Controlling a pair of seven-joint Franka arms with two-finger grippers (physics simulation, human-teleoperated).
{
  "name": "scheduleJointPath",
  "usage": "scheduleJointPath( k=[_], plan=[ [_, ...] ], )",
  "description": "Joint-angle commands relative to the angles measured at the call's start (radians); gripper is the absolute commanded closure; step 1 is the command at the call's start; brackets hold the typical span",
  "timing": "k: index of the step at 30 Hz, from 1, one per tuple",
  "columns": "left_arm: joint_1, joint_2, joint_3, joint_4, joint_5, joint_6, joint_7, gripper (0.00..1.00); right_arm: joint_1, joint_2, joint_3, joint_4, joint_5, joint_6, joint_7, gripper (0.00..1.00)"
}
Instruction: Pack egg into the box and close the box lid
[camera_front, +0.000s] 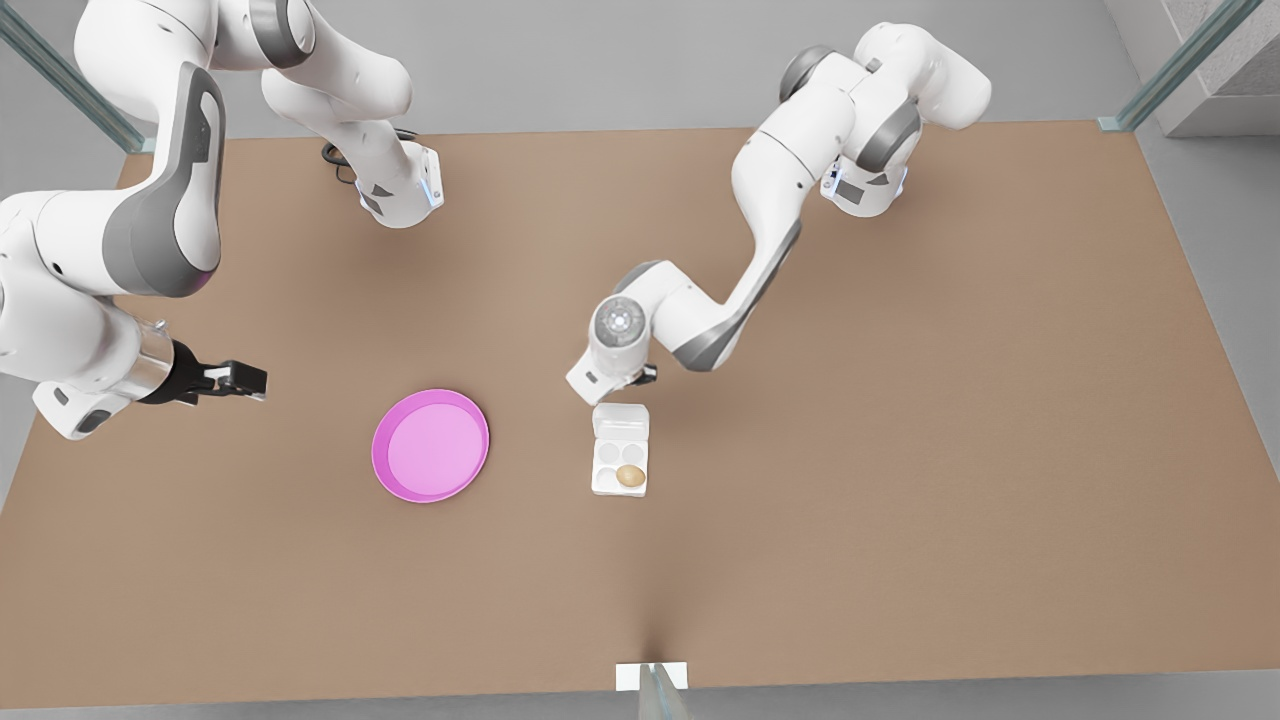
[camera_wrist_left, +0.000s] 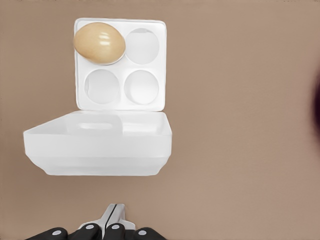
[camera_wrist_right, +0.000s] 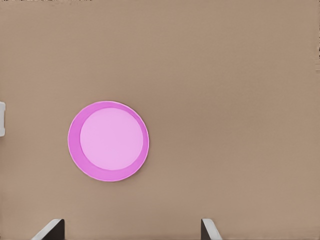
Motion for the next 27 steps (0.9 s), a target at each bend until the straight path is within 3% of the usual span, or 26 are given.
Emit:
scheduleJointPath(
  k=[1,27],
  plan=[
    [0.001,-0.002,0.004,0.000,0.015,0.001,-0.229,0.79,0.002,-0.002,0.000,0.000,0.001,-0.002,0.169,0.00],
    [0.067,0.045,0.049,0.078,0.019,0.049,-0.100,0.79,0.008,0.012,0.007,0.002,0.009,0.017,0.170,0.00]
  ],
)
